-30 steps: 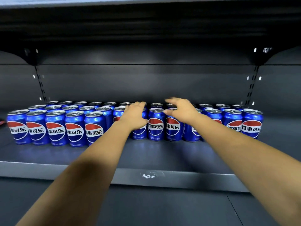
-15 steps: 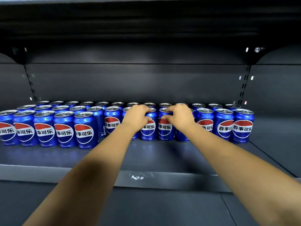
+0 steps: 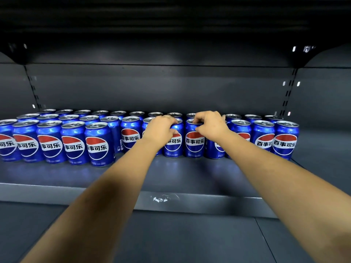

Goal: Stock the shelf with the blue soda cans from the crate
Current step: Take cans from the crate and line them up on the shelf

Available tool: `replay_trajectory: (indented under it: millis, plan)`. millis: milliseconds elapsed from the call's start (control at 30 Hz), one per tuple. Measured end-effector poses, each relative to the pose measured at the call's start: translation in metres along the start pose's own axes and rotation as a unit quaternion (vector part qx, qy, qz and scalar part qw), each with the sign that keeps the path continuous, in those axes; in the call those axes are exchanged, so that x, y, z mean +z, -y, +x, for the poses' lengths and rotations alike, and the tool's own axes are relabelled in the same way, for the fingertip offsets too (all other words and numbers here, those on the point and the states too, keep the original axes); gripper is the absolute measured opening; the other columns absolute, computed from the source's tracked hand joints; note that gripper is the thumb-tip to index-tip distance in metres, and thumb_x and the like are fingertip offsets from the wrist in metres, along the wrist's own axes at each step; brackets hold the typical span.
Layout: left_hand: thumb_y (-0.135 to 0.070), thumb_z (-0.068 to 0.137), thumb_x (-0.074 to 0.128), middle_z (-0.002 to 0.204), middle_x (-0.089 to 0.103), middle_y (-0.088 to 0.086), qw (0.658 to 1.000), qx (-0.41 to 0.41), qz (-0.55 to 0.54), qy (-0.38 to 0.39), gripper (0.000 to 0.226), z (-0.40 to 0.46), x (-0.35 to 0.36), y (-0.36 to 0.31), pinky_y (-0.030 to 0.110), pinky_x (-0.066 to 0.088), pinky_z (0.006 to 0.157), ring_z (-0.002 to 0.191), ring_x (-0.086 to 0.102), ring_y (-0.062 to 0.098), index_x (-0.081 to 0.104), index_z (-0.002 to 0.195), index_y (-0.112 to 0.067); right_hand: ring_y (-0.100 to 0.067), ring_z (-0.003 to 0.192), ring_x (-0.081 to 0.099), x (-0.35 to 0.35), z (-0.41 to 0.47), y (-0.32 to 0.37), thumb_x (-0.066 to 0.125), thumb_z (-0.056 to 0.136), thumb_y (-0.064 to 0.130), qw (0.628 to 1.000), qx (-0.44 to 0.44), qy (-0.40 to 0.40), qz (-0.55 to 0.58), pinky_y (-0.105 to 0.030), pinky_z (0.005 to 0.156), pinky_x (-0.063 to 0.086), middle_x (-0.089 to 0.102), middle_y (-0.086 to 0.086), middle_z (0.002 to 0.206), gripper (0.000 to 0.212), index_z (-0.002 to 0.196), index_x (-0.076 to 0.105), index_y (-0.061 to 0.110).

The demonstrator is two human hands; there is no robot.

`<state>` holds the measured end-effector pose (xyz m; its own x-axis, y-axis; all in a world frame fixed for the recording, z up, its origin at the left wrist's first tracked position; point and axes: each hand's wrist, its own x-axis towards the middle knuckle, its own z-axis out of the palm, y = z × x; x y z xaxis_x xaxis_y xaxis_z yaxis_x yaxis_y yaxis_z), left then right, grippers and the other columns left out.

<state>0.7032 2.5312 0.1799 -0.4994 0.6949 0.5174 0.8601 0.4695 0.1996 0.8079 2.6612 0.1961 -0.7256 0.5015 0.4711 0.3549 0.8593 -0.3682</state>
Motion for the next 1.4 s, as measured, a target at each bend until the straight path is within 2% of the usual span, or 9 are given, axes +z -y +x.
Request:
replay_trajectory:
  millis: [200,333,433,600,833,1000,1233,1333,1400]
  plan:
    - [-0.021,0.091,0.059,0.130,0.059,0.007,0.999,0.005,0.033,0.006,0.044,0.001,0.000,0.001,0.036,0.042,0.096,0.121,0.050,0.026,0.053,0.134,-0.020,-0.021,0.102,0.051,0.001,-0.003,0.009,0.072,0.079,0.023,0.998,0.003,0.025,-0.053,-0.051,0.109,0.019,0.065,0.000,0.095,0.017,0.089,0.060,0.017]
    - [-0.032,0.087,0.065,0.130,0.059,0.006,0.997,0.023,0.056,0.040,0.053,0.003,-0.005,0.004,0.034,0.042,0.094,0.122,0.050,0.025,0.049,0.137,-0.023,-0.028,0.099,0.056,0.004,-0.005,0.007,0.064,0.079,0.010,0.999,-0.017,0.005,-0.051,-0.044,0.104,0.032,0.067,-0.005,0.095,0.013,0.085,0.058,0.019]
    - [-0.026,0.089,0.063,0.129,0.059,0.007,0.997,0.020,0.068,0.030,0.050,0.003,-0.002,0.004,0.035,0.042,0.093,0.121,0.051,0.026,0.050,0.136,-0.022,-0.028,0.095,0.055,0.002,-0.006,0.006,0.063,0.078,0.007,0.999,-0.027,0.001,-0.040,-0.039,0.095,0.038,0.067,-0.008,0.093,0.012,0.089,0.062,0.013]
    - [-0.021,0.090,0.062,0.129,0.058,0.009,0.998,0.009,0.054,0.020,0.047,0.004,0.002,0.004,0.035,0.042,0.094,0.121,0.050,0.027,0.051,0.136,-0.021,-0.029,0.095,0.059,0.003,-0.002,-0.001,0.071,0.075,0.007,0.999,-0.037,0.018,0.006,-0.043,0.094,0.042,0.068,-0.007,0.091,0.017,0.079,0.058,0.017]
    - [-0.020,0.090,0.060,0.134,0.054,0.007,0.997,0.015,0.073,0.014,0.047,0.006,0.005,0.002,0.036,0.039,0.096,0.123,0.048,0.027,0.049,0.136,-0.018,-0.029,0.097,0.060,0.007,0.002,-0.010,0.074,0.074,0.008,0.998,-0.061,0.017,0.028,-0.045,0.096,0.041,0.069,-0.007,0.096,0.018,0.089,0.065,0.010]
    - [-0.018,0.089,0.062,0.133,0.052,0.008,0.997,0.021,0.070,0.016,0.045,0.006,0.004,-0.003,0.033,0.034,0.098,0.124,0.045,0.029,0.050,0.132,-0.011,-0.027,0.100,0.058,0.005,0.002,-0.011,0.072,0.077,0.011,0.998,-0.061,0.025,0.016,-0.045,0.098,0.039,0.068,-0.005,0.101,0.019,0.094,0.063,0.012]
    - [-0.004,0.087,0.057,0.142,0.046,0.006,0.999,-0.009,0.023,0.045,0.054,0.004,-0.007,-0.007,0.028,0.033,0.102,0.130,0.042,0.023,0.044,0.139,-0.012,-0.021,0.114,0.051,-0.006,0.002,-0.012,0.071,0.083,0.025,0.997,-0.047,0.065,-0.008,-0.047,0.108,0.023,0.064,0.001,0.113,0.027,0.106,0.058,0.022]
    - [-0.010,0.088,0.059,0.135,0.051,0.008,0.998,-0.022,0.048,0.045,0.046,0.005,-0.007,-0.004,0.035,0.039,0.102,0.125,0.046,0.026,0.051,0.134,-0.011,-0.021,0.123,0.048,-0.006,0.000,-0.015,0.068,0.084,0.029,0.997,-0.042,0.059,-0.008,-0.045,0.110,0.022,0.061,0.003,0.125,0.042,0.125,0.055,0.028]
    - [-0.016,0.088,0.062,0.127,0.058,0.010,0.996,-0.037,0.068,0.046,0.039,0.006,-0.007,-0.001,0.040,0.044,0.097,0.119,0.052,0.029,0.059,0.127,-0.011,-0.021,0.125,0.047,-0.005,0.000,-0.016,0.064,0.088,0.028,0.997,-0.046,0.051,-0.023,-0.042,0.111,0.022,0.060,0.003,0.129,0.043,0.129,0.055,0.030]
